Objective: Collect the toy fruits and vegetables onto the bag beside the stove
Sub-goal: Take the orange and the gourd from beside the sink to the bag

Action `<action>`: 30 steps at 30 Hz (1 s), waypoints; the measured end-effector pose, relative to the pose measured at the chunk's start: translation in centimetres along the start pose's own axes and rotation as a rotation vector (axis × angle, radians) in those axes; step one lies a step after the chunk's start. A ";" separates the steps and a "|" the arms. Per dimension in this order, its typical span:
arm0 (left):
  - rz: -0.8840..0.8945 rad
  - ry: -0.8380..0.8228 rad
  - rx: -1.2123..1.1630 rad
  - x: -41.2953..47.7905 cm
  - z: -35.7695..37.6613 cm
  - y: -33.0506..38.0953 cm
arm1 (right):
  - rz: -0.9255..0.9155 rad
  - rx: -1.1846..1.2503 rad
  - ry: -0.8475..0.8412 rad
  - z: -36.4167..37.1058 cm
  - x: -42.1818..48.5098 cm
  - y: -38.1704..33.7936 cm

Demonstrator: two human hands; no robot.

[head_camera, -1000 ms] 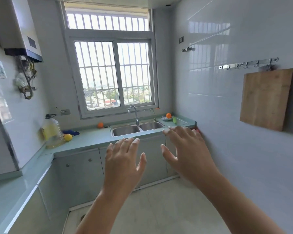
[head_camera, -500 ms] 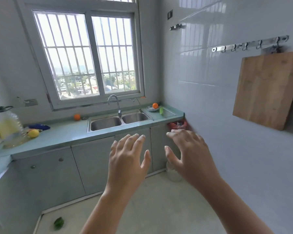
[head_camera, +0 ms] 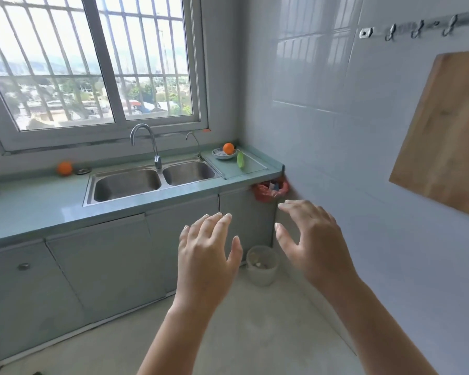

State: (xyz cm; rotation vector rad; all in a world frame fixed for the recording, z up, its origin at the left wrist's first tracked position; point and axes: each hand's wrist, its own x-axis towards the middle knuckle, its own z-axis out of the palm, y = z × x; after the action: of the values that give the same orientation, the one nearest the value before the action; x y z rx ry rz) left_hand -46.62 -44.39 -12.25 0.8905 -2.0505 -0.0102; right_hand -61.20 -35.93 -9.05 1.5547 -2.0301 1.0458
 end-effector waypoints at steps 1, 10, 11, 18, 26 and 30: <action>-0.001 -0.003 -0.004 1.3 1.1 -1.0 | -0.001 -0.001 -0.005 1.4 1.4 0.4; -0.031 -0.059 -0.031 7.8 9.4 -7.3 | 0.035 0.044 -0.050 11.6 8.8 4.6; -0.023 -0.069 -0.032 8.2 10.3 -7.8 | 0.034 0.064 -0.062 12.9 9.6 4.8; -0.034 -0.091 0.035 13.4 17.3 -12.3 | 0.020 0.137 -0.161 21.6 16.2 8.9; -0.003 -0.115 -0.011 25.6 28.6 -13.2 | 0.062 0.122 -0.143 27.4 27.6 19.1; -0.017 -0.073 -0.034 29.7 33.3 -14.5 | 0.071 0.107 -0.136 30.4 32.5 23.0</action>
State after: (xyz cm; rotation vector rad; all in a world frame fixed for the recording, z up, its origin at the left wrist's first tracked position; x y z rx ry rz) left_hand -72.96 -83.09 -16.11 0.8978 -2.1046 -0.0878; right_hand -88.90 -77.32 -14.28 1.6598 -2.1657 1.1199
